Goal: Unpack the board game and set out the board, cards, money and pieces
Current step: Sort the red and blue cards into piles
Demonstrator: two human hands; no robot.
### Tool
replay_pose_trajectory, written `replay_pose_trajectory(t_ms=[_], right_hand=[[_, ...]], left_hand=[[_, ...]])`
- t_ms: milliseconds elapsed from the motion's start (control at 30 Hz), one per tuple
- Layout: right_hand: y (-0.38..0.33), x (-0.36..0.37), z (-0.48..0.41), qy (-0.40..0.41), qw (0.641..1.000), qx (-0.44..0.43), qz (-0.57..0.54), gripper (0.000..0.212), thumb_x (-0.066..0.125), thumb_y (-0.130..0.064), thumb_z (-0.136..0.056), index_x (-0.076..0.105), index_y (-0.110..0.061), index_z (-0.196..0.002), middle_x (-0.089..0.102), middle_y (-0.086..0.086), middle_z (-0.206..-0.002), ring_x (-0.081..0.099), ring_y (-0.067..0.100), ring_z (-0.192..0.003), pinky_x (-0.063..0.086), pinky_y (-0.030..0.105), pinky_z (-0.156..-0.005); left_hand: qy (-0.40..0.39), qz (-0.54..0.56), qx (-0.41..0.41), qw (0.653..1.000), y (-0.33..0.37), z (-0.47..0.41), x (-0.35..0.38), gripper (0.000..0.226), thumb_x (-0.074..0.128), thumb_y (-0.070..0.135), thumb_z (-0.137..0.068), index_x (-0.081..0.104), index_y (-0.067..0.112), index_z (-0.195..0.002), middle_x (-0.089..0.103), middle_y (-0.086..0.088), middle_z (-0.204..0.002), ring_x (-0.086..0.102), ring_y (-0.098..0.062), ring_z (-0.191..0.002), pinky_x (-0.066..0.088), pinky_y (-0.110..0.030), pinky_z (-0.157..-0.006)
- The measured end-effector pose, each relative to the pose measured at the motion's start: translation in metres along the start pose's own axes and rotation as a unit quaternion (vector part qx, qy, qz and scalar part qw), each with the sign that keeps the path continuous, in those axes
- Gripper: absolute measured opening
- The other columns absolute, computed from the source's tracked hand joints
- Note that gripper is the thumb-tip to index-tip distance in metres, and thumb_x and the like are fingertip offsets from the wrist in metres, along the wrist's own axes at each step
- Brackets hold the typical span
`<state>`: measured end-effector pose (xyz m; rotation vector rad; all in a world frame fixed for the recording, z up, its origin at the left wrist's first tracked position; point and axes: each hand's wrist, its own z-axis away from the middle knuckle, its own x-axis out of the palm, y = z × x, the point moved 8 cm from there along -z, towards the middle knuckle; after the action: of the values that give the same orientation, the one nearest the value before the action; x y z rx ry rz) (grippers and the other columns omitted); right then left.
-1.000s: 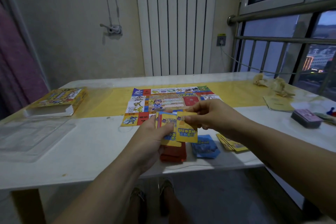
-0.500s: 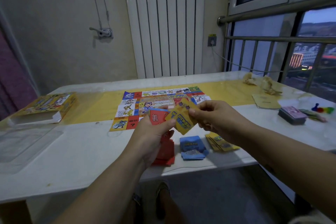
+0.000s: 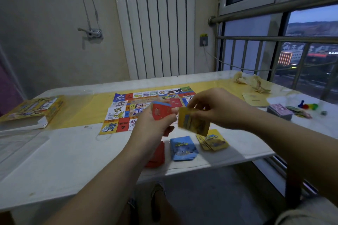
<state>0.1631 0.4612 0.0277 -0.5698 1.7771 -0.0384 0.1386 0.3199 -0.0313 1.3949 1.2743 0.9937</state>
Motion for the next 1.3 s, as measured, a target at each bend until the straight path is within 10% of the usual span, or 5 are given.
replay_pose_trajectory(t_ms=[233, 500, 900, 1300], right_hand=[[0.073, 0.039, 0.011, -0.079, 0.981, 0.169, -0.044, 0.043, 0.06, -0.018, -0.091, 0.05, -0.018, -0.133, 0.064, 0.005, -0.107, 0.059, 0.009, -0.072, 0.048, 0.018, -0.064], [0.074, 0.041, 0.019, -0.044, 0.968, 0.162, 0.186, 0.05, 0.062, -0.043, -0.086, 0.048, -0.027, -0.131, 0.046, -0.002, -0.125, 0.054, 0.016, -0.1, 0.045, 0.028, -0.077], [-0.022, 0.055, -0.016, -0.019, 0.963, 0.07, -0.259, 0.021, 0.076, -0.03, -0.076, 0.06, -0.017, -0.072, 0.067, 0.001, -0.068, 0.056, 0.0, -0.052, 0.047, 0.019, -0.056], [-0.024, 0.093, -0.038, -0.093, 0.957, 0.099, -0.257, 0.018, 0.071, -0.024, -0.083, 0.071, -0.02, -0.1, 0.065, -0.006, -0.076, 0.055, 0.005, -0.068, 0.042, 0.018, -0.061]], left_hand=[[0.023, 0.363, -0.216, 0.906, -0.035, 0.005, 0.003, 0.042, 0.037, -0.004, -0.094, 0.04, 0.009, -0.134, 0.062, -0.02, -0.106, 0.063, -0.027, -0.087, 0.049, -0.04, -0.069], [-0.036, 0.271, -0.178, 0.945, -0.036, 0.009, 0.0, 0.038, 0.038, -0.009, -0.093, 0.046, -0.002, -0.129, 0.071, -0.018, -0.099, 0.072, -0.024, -0.085, 0.06, -0.033, -0.069], [-0.031, 0.156, -0.088, 0.983, -0.025, 0.021, -0.027, 0.038, 0.06, -0.005, -0.083, 0.059, 0.021, -0.11, 0.072, -0.007, -0.088, 0.07, -0.014, -0.072, 0.055, -0.027, -0.057], [0.1, 0.173, -0.088, 0.976, -0.035, 0.026, -0.094, 0.022, 0.052, -0.005, -0.089, 0.058, 0.016, -0.094, 0.071, -0.004, -0.079, 0.068, -0.012, -0.06, 0.054, -0.022, -0.048]])
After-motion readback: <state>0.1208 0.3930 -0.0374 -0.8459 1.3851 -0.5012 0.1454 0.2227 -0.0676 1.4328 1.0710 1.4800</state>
